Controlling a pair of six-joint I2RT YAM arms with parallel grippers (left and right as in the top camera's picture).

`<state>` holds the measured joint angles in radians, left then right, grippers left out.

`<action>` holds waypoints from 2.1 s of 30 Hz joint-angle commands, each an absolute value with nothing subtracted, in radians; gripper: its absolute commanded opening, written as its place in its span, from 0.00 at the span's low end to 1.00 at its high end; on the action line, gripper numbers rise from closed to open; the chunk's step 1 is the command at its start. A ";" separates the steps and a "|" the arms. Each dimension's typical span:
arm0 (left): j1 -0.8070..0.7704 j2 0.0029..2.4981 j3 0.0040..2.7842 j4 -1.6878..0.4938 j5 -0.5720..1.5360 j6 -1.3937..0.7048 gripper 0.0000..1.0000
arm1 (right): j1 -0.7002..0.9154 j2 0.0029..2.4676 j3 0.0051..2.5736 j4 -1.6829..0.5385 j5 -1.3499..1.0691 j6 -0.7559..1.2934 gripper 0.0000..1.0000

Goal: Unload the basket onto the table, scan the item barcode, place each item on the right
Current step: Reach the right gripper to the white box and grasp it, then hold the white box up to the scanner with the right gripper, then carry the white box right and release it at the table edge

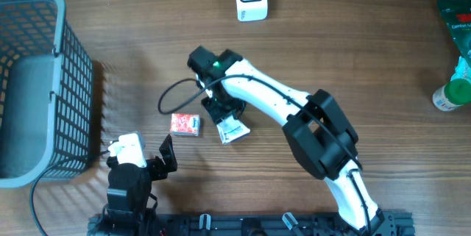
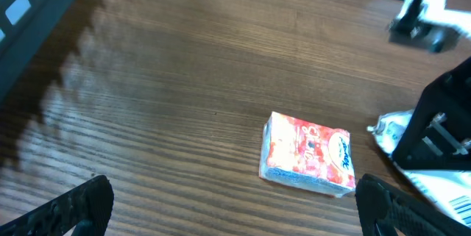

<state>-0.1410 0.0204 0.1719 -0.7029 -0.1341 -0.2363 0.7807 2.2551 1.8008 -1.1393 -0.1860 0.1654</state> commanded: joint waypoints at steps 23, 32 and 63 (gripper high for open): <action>-0.135 0.016 0.165 -0.701 -0.144 -0.217 1.00 | 0.445 2.254 2.151 -1.135 -0.074 -0.128 0.44; -0.135 0.016 0.165 -0.701 -0.144 -0.217 1.00 | 0.445 2.255 2.151 -0.807 0.247 -0.252 0.47; -0.135 0.016 0.165 -0.701 -0.144 -0.217 1.00 | 0.557 2.659 2.151 0.534 1.058 -1.171 0.41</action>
